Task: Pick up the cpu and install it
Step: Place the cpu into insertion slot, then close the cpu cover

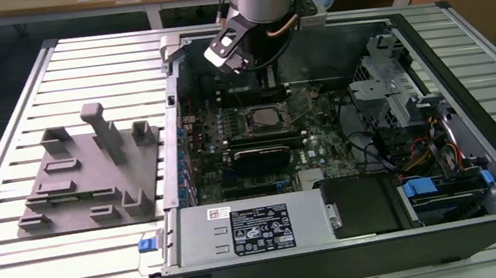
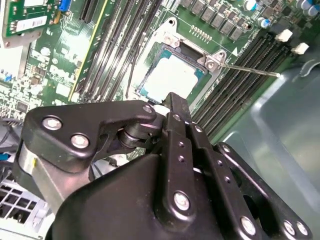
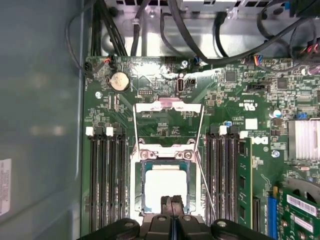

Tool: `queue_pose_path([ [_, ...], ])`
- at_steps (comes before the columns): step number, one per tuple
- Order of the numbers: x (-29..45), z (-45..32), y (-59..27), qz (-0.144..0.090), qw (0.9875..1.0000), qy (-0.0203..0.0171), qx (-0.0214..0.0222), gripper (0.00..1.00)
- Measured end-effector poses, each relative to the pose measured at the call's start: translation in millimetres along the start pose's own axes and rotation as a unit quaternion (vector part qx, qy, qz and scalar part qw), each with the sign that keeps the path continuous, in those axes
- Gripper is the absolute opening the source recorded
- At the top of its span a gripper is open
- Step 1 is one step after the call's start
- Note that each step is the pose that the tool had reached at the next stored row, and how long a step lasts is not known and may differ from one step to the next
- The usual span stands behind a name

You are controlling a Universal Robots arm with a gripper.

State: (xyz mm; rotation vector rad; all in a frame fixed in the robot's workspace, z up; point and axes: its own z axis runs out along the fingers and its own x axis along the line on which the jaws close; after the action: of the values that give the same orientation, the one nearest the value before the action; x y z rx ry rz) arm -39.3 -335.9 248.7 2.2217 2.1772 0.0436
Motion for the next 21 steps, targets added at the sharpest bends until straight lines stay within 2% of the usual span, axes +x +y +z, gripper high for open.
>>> queue_pose_path([
  [14,0.0,-0.9,0.4,0.000,1.0000,0.0000,-0.0002,0.11],
  [21,0.3,-0.4,10.5,0.000,1.0000,0.0000,-0.0002,0.11],
])
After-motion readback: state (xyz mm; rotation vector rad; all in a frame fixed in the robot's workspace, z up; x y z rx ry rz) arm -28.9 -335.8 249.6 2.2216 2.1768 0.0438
